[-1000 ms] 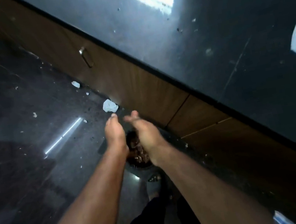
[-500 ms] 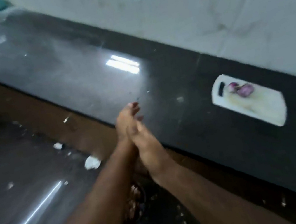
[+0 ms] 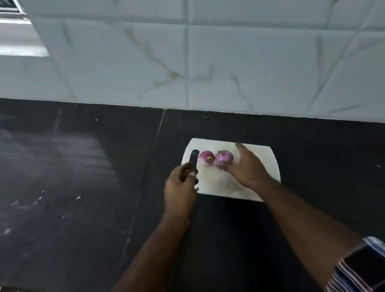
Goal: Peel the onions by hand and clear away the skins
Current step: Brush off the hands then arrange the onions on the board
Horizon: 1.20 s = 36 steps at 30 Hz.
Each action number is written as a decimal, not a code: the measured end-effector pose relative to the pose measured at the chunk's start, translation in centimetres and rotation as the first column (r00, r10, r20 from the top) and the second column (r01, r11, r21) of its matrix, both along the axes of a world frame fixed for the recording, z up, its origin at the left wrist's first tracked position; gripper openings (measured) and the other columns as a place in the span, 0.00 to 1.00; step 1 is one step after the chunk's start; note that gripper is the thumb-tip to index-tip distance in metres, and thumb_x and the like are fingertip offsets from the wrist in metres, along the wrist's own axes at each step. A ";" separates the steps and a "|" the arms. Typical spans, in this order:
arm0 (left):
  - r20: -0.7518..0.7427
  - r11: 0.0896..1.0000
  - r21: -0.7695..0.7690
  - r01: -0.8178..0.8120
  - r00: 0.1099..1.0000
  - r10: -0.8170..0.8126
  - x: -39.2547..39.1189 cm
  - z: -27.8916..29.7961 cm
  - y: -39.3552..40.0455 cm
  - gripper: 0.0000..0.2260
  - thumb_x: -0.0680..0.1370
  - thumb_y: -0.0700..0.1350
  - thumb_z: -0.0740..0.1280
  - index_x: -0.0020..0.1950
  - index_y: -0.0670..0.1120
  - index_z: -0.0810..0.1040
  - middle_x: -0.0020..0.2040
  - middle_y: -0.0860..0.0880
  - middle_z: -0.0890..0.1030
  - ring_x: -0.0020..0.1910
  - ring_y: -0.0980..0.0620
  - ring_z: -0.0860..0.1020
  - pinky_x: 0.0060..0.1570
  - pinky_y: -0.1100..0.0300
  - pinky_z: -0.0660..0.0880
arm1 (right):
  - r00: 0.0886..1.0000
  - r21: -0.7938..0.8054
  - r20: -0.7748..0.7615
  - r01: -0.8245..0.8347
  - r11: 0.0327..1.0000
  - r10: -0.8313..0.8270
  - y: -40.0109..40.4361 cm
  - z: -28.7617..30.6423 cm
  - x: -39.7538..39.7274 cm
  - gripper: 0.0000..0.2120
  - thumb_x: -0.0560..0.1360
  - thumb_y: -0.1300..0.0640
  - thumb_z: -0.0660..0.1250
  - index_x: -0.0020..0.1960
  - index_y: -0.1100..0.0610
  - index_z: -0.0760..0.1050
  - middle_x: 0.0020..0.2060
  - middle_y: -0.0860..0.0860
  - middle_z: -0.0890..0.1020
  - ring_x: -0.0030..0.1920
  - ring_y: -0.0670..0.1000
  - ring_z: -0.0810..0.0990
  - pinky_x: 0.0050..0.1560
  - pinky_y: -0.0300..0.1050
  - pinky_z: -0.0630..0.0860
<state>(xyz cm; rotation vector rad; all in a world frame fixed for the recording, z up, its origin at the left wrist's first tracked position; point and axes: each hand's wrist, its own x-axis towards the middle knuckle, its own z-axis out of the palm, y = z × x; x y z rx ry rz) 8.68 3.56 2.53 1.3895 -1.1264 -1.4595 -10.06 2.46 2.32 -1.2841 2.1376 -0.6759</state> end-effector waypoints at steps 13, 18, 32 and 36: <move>-0.161 0.992 0.080 -0.096 0.981 0.108 -12.3 6.0 -6.2 0.13 0.83 0.49 0.61 0.47 0.47 0.83 0.45 0.49 0.85 0.47 0.53 0.83 0.50 0.56 0.78 | 0.795 -0.301 0.606 0.198 0.933 0.027 -2.0 3.7 1.5 0.14 0.82 0.52 0.57 0.51 0.52 0.82 0.46 0.49 0.86 0.49 0.44 0.83 0.50 0.41 0.79; -0.292 0.897 0.342 0.280 0.939 -0.182 -10.6 10.1 -7.9 0.19 0.82 0.59 0.62 0.43 0.45 0.78 0.37 0.48 0.80 0.35 0.52 0.81 0.38 0.59 0.79 | 0.938 -0.658 0.179 -0.110 0.745 0.297 0.5 6.6 0.5 0.04 0.79 0.60 0.60 0.51 0.56 0.72 0.41 0.49 0.80 0.41 0.46 0.79 0.40 0.41 0.75; -0.308 0.966 -0.109 0.234 0.916 -0.257 -8.5 12.4 -3.8 0.18 0.85 0.60 0.50 0.70 0.65 0.73 0.70 0.60 0.76 0.65 0.62 0.75 0.70 0.55 0.67 | 0.697 -0.476 0.712 0.569 0.671 -0.087 -2.1 12.2 2.0 0.06 0.74 0.54 0.62 0.51 0.49 0.73 0.44 0.53 0.79 0.44 0.51 0.79 0.49 0.54 0.76; -0.464 0.985 0.061 0.163 0.878 -0.116 -8.7 15.2 -6.1 0.25 0.83 0.64 0.53 0.74 0.54 0.71 0.74 0.49 0.73 0.69 0.49 0.75 0.67 0.50 0.72 | 0.625 -0.463 0.777 0.496 0.735 0.068 -0.9 12.7 3.6 0.12 0.77 0.68 0.62 0.55 0.54 0.75 0.45 0.53 0.82 0.42 0.48 0.82 0.37 0.41 0.78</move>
